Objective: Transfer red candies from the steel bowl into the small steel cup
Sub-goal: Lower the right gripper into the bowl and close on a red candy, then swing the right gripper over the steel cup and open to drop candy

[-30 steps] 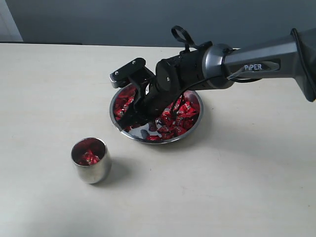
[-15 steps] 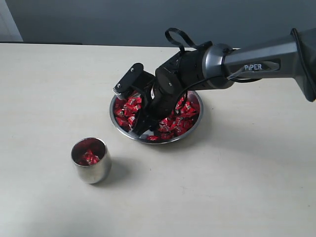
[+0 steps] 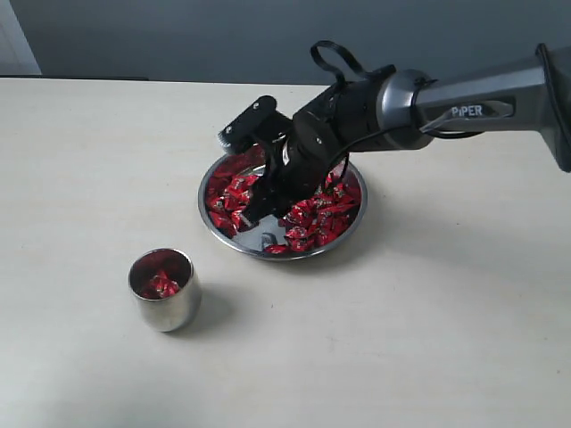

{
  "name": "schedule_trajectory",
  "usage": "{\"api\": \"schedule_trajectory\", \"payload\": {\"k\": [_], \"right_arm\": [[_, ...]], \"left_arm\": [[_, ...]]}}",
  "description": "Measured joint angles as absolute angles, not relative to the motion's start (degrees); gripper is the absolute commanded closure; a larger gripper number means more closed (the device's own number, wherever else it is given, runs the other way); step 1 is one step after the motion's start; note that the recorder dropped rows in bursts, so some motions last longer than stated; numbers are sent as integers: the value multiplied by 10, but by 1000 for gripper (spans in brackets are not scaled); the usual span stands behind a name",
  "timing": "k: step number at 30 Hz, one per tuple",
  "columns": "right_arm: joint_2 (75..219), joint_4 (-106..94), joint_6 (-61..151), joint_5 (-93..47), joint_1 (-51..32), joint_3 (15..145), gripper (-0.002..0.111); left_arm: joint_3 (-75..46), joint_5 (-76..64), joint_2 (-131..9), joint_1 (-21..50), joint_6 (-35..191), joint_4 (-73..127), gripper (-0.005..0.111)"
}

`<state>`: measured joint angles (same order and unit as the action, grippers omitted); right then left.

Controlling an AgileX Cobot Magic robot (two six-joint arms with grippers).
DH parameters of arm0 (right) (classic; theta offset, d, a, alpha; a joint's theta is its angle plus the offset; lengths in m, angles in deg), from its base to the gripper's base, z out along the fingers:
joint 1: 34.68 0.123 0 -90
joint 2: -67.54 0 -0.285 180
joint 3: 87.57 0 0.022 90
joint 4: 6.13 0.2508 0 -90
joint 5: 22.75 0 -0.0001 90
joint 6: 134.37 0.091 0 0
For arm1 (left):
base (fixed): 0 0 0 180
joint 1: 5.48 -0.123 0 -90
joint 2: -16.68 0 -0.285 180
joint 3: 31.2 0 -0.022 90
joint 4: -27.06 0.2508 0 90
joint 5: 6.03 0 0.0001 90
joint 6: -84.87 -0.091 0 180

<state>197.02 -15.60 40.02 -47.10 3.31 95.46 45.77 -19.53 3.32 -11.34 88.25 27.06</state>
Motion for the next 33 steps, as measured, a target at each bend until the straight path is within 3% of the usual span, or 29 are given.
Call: {"api": "schedule_trajectory", "payload": {"k": [10,21,29,33], "right_arm": [[1971,57,390,-541,-18,1003,61],[2016,75,374,-529,-18,1004,61],[2016,76,374,-527,-18,1004,104],[2016,76,374,-519,-18,1004,107]], "left_arm": [[458,-195,33,-113,882,271,106],[458,-195,33,-113,882,271,106],[458,-195,33,-113,882,271,106],[458,-195,33,-113,882,271,106]]}}
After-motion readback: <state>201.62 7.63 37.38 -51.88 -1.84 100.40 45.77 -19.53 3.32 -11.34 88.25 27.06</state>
